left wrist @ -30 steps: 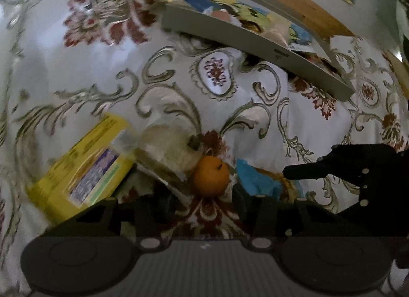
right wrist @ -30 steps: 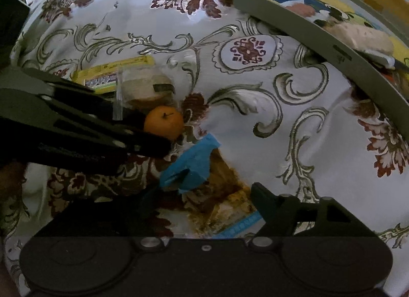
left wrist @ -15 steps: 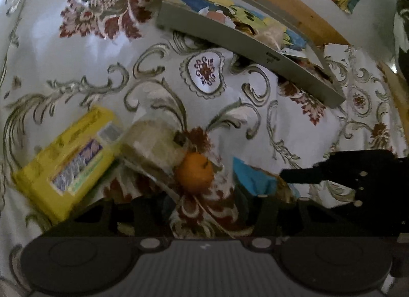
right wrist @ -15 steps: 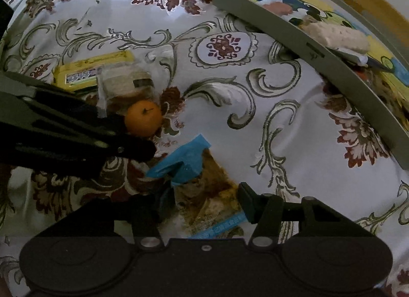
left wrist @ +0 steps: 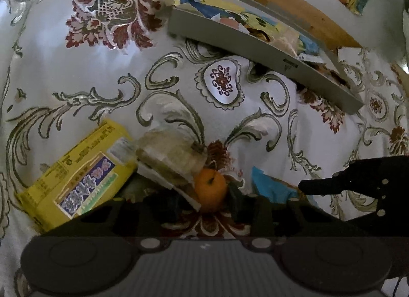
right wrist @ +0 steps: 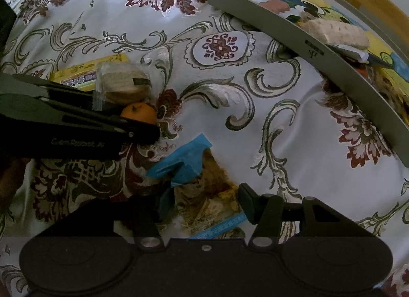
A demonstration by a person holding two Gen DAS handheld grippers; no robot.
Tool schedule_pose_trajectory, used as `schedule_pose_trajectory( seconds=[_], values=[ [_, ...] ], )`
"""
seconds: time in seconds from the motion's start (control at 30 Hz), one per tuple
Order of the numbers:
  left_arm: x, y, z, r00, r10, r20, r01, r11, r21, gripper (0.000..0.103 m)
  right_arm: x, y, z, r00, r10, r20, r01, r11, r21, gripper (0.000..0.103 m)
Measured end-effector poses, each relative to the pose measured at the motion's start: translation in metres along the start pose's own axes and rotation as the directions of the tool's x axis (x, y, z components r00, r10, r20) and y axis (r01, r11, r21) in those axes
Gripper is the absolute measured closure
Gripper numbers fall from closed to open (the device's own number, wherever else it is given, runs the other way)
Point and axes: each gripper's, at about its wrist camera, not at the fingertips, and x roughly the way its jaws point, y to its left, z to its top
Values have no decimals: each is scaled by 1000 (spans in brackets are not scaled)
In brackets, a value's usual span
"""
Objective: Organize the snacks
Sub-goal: 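Close the right tool on the blue-and-brown snack bar while the left tool grasps the orange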
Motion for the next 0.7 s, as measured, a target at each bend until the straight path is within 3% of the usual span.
schedule_pose_trajectory(
  seconds=[0.37,0.7],
  values=[
    [-25,-9,-23,996,-75,-56,75,997,3,65,-5,2,-2,1000,-17,4,17,1000,-17,46],
    [-27,-12,-22,995,-84,-49,85,996,18,65,-21,12,-6,997,-66,49,69,996,-62,62]
  ],
)
